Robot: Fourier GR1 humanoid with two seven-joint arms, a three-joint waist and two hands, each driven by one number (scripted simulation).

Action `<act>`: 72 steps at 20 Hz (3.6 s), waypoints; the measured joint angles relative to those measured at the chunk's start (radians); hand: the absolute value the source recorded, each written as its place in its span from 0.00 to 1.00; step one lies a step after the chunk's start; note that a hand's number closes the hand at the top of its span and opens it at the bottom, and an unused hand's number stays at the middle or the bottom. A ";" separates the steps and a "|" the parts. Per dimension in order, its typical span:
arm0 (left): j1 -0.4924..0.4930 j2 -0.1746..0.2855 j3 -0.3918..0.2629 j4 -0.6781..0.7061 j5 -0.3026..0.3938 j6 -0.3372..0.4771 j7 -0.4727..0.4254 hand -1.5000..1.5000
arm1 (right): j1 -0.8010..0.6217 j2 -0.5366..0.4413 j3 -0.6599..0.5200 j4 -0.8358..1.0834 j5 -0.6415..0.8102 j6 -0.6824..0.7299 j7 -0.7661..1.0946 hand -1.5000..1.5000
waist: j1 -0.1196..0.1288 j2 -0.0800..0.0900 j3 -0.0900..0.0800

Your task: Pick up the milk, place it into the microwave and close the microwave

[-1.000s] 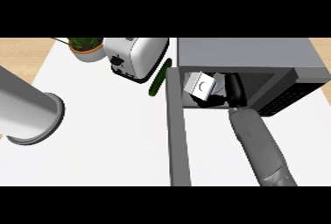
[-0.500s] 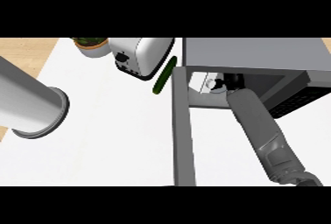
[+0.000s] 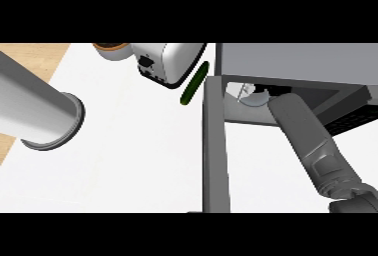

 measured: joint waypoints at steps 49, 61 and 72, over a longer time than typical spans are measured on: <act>-0.084 -0.065 -0.294 0.050 -0.173 -0.133 -0.002 1.00 | 0.027 -0.008 -0.208 0.141 -0.160 0.357 -0.213 0.00 | -0.042 -0.023 -0.006; -0.080 -0.087 -0.492 0.012 -0.230 -0.045 0.071 1.00 | 0.239 0.058 -0.208 0.049 -0.229 0.602 -0.306 0.00 | -0.093 -0.046 -0.009; -0.159 -0.092 -0.714 0.095 -0.435 0.051 0.005 1.00 | 0.576 0.092 -0.120 -0.262 -0.248 0.672 -0.290 0.00 | -0.124 -0.056 -0.011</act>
